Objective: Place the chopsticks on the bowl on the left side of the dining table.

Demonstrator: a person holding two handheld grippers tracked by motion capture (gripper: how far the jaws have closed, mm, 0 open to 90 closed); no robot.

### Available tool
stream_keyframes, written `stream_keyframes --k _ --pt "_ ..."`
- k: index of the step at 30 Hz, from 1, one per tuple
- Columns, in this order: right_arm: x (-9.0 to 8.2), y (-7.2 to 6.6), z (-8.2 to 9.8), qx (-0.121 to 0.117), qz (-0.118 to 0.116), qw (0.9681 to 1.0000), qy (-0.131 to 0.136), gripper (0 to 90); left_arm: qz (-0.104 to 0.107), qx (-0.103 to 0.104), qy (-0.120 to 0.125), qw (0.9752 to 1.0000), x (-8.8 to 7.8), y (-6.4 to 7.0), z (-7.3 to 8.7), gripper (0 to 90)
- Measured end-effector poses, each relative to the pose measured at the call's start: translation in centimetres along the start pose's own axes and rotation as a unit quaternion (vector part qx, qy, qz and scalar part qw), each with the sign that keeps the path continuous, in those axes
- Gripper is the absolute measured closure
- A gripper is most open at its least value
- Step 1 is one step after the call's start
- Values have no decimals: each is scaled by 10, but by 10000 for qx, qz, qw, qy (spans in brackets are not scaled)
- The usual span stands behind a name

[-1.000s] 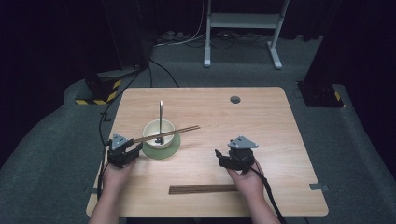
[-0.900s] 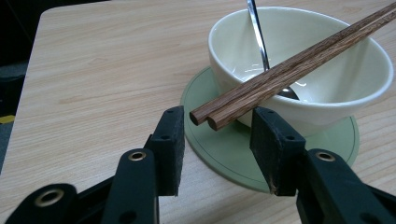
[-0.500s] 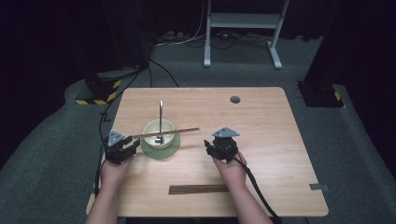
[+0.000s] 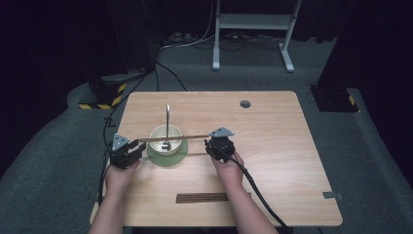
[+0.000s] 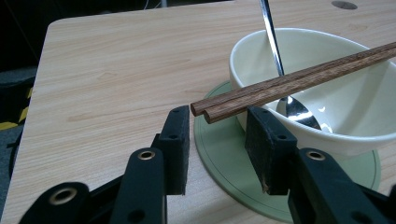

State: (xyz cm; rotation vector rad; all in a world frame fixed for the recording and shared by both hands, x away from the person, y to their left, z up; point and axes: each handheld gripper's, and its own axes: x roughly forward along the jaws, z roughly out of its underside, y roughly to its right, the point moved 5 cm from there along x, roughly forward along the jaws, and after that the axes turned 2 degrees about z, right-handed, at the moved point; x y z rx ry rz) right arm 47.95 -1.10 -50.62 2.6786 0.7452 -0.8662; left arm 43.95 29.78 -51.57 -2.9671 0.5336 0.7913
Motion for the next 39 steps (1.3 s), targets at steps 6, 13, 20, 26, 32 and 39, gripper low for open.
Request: stream_keyframes --k 6,13,20,26,32,39 --pt "3 -3 -1 22 44 10000 84 674 11 -9 74 10000 1 1 -1 614" --pt "6 -3 -2 64 59 9999 98 701 -25 -35 97 9999 3 -1 -1 615" --pt "5 -7 -2 20 59 9998 165 722 -30 -57 75 10000 4 -2 0 628" --pt "5 -11 -3 -13 88 9998 203 722 -32 -83 84 9999 3 -4 0 629" --pt "4 -13 -2 -36 114 9997 217 720 -29 -94 76 9999 2 -4 0 630" --pt "3 -14 -2 -39 163 9996 228 649 -37 -113 106 9999 2 -5 0 621"
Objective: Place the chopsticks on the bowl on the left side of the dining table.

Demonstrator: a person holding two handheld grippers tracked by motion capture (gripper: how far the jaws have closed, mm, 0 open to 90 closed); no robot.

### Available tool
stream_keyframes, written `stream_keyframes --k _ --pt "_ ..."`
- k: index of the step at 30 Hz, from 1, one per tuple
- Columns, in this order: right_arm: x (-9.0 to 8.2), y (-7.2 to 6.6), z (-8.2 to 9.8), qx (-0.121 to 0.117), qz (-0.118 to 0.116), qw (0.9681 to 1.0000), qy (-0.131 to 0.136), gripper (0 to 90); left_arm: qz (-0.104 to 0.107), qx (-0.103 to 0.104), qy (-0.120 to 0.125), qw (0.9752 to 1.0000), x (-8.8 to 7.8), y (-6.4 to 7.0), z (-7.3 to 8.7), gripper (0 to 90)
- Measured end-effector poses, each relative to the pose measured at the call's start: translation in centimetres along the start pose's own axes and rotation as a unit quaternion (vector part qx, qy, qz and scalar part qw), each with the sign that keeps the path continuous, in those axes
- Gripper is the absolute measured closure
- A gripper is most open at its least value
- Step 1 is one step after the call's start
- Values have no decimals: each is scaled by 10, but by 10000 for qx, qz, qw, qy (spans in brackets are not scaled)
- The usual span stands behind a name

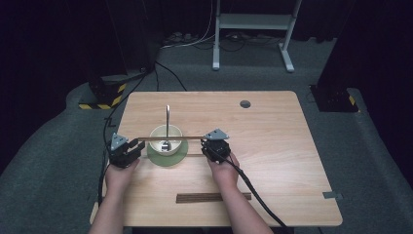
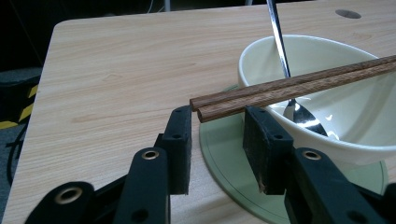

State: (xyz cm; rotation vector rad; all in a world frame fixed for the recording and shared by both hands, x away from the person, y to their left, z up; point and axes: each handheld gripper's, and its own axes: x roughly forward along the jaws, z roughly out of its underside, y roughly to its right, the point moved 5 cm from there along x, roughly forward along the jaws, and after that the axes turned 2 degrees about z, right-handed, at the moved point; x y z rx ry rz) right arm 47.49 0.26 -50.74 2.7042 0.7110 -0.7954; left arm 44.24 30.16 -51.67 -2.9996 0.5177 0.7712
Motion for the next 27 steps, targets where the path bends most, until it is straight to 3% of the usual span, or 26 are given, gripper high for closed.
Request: stream_keyframes --k 6,16,20,27 --pt "-6 0 3 -17 18 10000 29 605 -10 -3 -16 10000 -2 -2 0 592" --pt "-6 0 8 6 -33 10000 5 738 -45 -1 -22 10000 -2 -3 0 625" --pt "-4 0 9 46 4 10000 -39 750 -23 -95 -2 10000 -2 -2 1 631" --pt "-3 -2 7 -6 21 10000 -2 762 -21 -68 -24 10000 -2 -3 2 668"
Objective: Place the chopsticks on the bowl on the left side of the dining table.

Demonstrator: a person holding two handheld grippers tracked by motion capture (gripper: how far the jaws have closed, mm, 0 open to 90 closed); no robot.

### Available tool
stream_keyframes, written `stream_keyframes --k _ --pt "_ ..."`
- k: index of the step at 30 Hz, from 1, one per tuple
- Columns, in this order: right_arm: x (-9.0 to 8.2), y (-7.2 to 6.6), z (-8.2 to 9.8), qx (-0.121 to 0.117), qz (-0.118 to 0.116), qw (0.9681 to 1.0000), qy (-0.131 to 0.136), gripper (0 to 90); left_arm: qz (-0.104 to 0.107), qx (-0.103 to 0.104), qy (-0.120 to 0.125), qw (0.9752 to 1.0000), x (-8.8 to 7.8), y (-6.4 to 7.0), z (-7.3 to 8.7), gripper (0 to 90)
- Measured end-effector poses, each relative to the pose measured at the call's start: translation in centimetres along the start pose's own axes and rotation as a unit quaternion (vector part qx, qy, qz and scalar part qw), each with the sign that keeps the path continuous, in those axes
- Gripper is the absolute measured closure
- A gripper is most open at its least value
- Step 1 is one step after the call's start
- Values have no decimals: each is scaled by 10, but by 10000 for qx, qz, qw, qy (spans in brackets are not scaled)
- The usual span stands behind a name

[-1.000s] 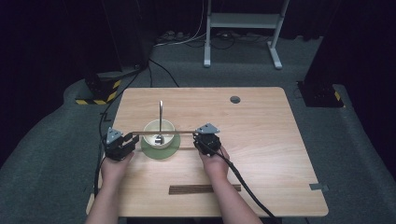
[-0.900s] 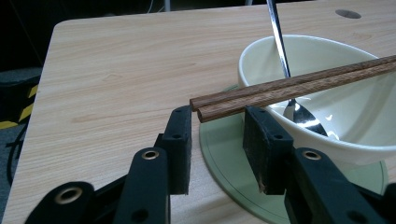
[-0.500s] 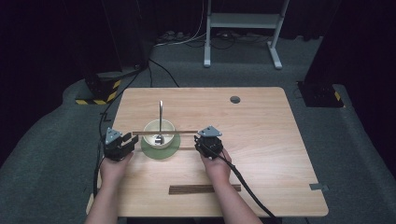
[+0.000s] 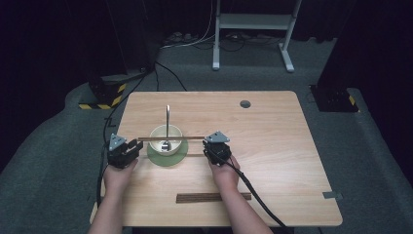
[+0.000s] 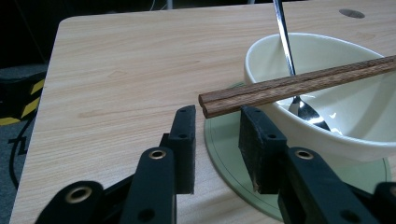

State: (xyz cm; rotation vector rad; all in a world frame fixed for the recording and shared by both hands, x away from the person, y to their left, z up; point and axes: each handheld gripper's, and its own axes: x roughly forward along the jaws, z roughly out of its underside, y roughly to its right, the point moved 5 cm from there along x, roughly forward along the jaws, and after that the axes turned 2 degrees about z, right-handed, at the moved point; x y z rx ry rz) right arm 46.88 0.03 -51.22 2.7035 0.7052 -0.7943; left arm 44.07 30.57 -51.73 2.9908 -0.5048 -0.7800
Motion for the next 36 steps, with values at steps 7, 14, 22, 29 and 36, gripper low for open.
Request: stream_keyframes --k 7,14,22,29,36 --pt "0 2 -1 13 63 10000 3 754 -44 -21 18 10000 -3 -2 0 704" --pt "0 2 -1 -21 97 9999 23 753 -16 -8 32 10000 -3 0 0 742" --pt "0 2 -1 -20 133 9999 20 750 -46 24 52 10000 -2 -2 0 770" --pt "1 2 -1 -27 144 9999 5 744 -30 -13 41 10000 1 -2 1 776" --pt "3 1 -1 -4 162 9999 -1 741 -41 2 27 10000 1 -1 1 783"
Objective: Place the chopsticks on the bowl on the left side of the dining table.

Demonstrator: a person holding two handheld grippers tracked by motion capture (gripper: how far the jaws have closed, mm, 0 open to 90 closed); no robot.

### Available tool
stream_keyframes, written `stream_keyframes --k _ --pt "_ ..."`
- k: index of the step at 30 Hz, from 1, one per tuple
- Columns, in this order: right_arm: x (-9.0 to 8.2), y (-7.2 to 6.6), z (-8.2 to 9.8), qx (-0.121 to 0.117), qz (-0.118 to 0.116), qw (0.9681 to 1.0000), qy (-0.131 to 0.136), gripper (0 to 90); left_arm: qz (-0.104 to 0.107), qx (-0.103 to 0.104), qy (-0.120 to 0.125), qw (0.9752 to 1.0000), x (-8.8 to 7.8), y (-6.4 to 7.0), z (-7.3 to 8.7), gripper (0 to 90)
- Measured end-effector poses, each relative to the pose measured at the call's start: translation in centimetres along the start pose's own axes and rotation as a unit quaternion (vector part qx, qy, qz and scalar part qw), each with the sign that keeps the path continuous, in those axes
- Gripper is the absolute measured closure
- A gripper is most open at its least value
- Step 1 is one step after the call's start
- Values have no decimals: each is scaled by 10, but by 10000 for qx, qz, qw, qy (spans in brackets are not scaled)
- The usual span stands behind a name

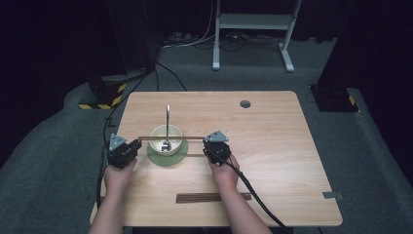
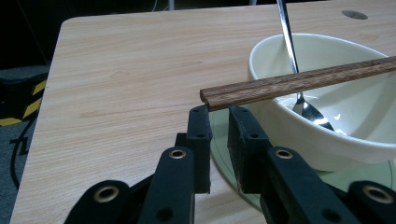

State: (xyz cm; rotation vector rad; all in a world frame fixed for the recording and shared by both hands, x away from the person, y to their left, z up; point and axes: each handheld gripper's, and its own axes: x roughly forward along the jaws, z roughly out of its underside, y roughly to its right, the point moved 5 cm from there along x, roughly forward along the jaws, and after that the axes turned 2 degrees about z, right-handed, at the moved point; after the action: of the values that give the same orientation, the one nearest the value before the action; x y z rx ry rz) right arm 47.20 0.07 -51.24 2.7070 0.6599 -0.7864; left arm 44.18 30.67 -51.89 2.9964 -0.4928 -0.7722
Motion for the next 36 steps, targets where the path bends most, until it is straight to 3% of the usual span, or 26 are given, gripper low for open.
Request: stream_keyframes --k 13,23,28,30,32,34,36 --pt "0 3 -2 28 54 10000 45 736 -2 -33 -3 10000 1 1 0 772" --pt "-4 1 1 30 1 10000 57 684 -80 -29 -28 10000 0 0 1 667" --pt "-12 1 6 56 -82 9999 74 608 -153 -46 -9 9999 -7 4 3 583" --pt "-15 4 9 15 -91 10000 39 543 -157 -21 -10 9999 -9 8 7 558" --pt "-19 10 15 171 -197 9996 -113 475 -171 43 -109 9998 -10 13 11 512" --pt "-24 21 23 192 -233 9994 -177 435 -127 71 -271 9995 -10 19 14 467" --pt "-35 36 33 232 -182 9993 -210 404 -118 172 -229 9995 -14 28 19 444"
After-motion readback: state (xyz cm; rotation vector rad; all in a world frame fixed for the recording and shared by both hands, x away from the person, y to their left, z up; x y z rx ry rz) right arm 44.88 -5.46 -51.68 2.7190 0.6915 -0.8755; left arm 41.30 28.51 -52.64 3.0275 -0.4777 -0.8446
